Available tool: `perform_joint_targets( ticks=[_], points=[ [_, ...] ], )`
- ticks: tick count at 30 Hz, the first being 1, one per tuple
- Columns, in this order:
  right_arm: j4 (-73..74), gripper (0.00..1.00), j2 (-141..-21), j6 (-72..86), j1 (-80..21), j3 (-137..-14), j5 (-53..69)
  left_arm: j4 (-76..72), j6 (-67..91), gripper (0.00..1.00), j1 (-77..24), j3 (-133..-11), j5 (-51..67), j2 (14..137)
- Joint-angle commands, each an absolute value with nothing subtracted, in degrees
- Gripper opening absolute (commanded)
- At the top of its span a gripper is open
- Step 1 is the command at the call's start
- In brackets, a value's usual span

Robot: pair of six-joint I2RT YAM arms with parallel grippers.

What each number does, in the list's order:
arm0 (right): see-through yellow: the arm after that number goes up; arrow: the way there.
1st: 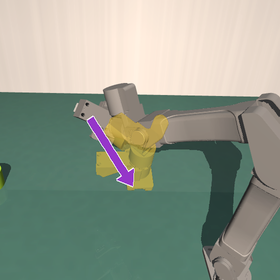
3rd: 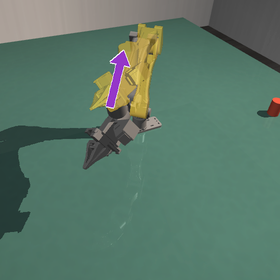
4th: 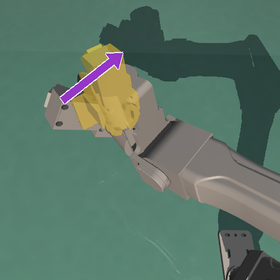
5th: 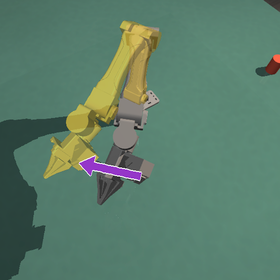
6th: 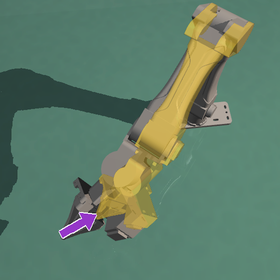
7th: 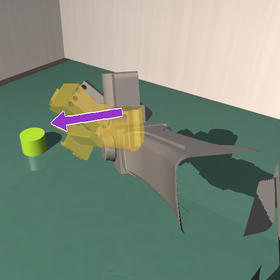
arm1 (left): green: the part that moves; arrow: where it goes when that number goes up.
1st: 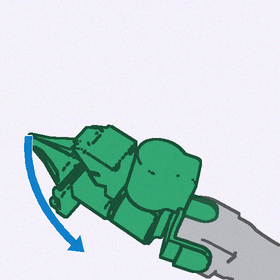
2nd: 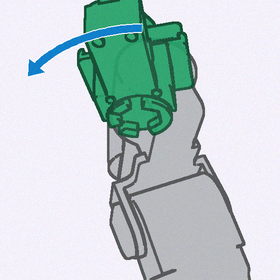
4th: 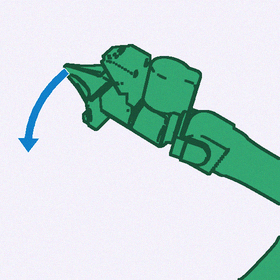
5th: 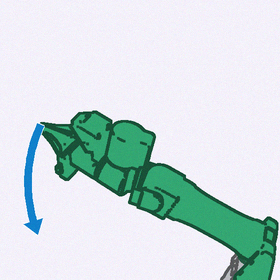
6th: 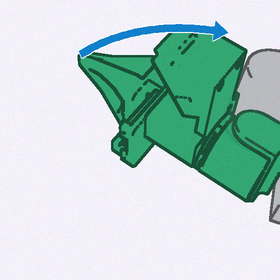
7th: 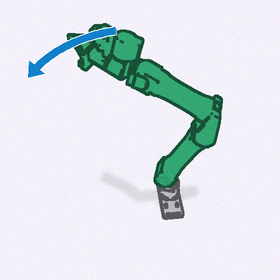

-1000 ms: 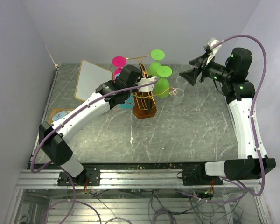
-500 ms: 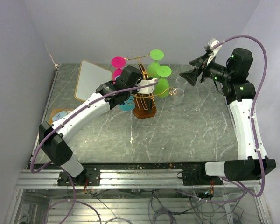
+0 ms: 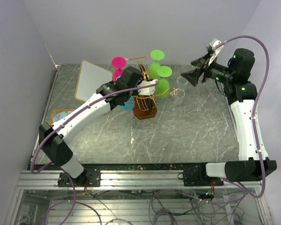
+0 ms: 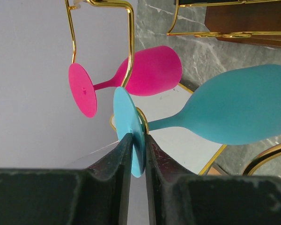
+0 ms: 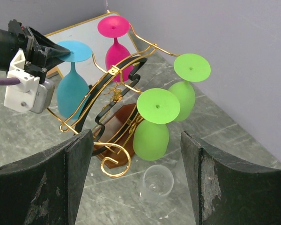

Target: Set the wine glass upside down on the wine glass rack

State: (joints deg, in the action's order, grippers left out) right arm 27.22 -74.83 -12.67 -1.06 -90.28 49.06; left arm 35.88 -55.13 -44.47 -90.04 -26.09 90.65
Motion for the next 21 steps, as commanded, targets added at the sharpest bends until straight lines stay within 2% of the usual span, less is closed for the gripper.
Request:
perform_joint_targets(
  ticks=[1, 8, 15, 21],
  points=[
    [25.8, 0.75, -73.8, -12.4, -0.4, -89.6, 49.7, 36.4, -54.1, 0.27, -45.1, -90.2, -24.7, 89.7],
    [25.5, 0.75, -73.9, -12.6, -0.1, -89.2, 49.6, 37.2, -53.7, 0.3, -45.1, -90.6, -24.1, 89.3],
    [25.5, 0.75, -74.2, -13.0, 0.3, -89.1, 49.3, 38.5, -53.5, 0.37, -45.2, -90.7, -23.1, 88.7],
    [27.8, 0.76, -74.5, -17.0, 0.4, -90.0, 44.4, 40.0, -52.8, 0.45, -45.2, -90.6, -20.8, 88.0]
  ],
)
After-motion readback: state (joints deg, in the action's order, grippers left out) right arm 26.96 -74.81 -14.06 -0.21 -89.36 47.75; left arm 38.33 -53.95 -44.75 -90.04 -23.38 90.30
